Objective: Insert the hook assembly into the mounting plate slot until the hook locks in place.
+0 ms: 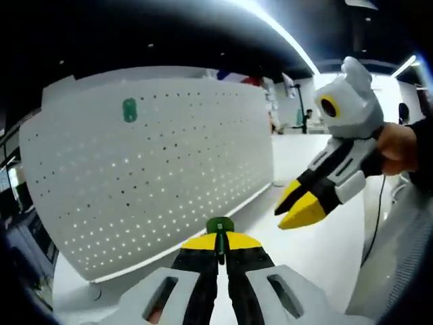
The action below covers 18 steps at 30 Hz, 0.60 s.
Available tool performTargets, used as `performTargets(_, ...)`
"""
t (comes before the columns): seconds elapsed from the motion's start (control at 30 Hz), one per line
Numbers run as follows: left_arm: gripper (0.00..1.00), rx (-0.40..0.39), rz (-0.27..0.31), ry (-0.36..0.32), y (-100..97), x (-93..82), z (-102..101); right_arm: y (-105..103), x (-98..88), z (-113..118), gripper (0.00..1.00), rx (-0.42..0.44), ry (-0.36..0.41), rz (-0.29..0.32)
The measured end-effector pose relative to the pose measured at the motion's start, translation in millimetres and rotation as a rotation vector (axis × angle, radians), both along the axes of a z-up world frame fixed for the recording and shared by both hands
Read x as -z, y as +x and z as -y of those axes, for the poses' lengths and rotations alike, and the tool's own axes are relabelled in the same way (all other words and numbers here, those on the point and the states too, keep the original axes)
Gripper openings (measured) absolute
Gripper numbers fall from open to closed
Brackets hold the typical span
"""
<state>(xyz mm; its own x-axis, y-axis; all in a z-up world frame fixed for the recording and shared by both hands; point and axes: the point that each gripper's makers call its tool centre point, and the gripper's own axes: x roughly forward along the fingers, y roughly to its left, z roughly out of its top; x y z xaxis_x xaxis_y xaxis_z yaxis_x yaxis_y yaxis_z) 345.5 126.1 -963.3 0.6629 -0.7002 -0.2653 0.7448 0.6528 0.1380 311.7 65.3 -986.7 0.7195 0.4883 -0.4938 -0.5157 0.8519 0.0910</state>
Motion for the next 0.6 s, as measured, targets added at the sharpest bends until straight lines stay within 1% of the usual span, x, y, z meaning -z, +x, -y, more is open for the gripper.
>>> performTargets(0.17,0.02,-0.044,0.005,-0.032,9.3,-10.3,-6,1,0.6,4,0.22,0.03,-0.02,0.042)
performTargets(0.27,0.02,-0.058,0.012,-0.044,11.5,-15.8,-7,3,-2.0,9,0.27,0.064,-0.04,0.095)
performTargets(0.3,0.02,-0.062,0.015,-0.049,12.1,-18.2,-7,3,-3.5,9,0.27,0.079,-0.037,0.123)
performTargets(0.33,0.02,-0.064,0.017,-0.052,12.3,-19.7,-7,2,-2.7,9,0.27,0.08,-0.035,0.135)
performTargets(0.43,0.02,-0.072,0.025,-0.058,14.0,-23.4,-7,-3,7.8,9,0.27,0.1,-0.038,0.155)
performTargets(0.5,0.02,-0.081,0.028,-0.06,15.0,-25.0,-8,-5,13.4,9,0.27,0.11,-0.041,0.155)
performTargets(0.6,0.02,-0.095,0.027,-0.067,16.2,-27.5,-10,-7,16.7,10,0.28,0.116,-0.047,0.156)
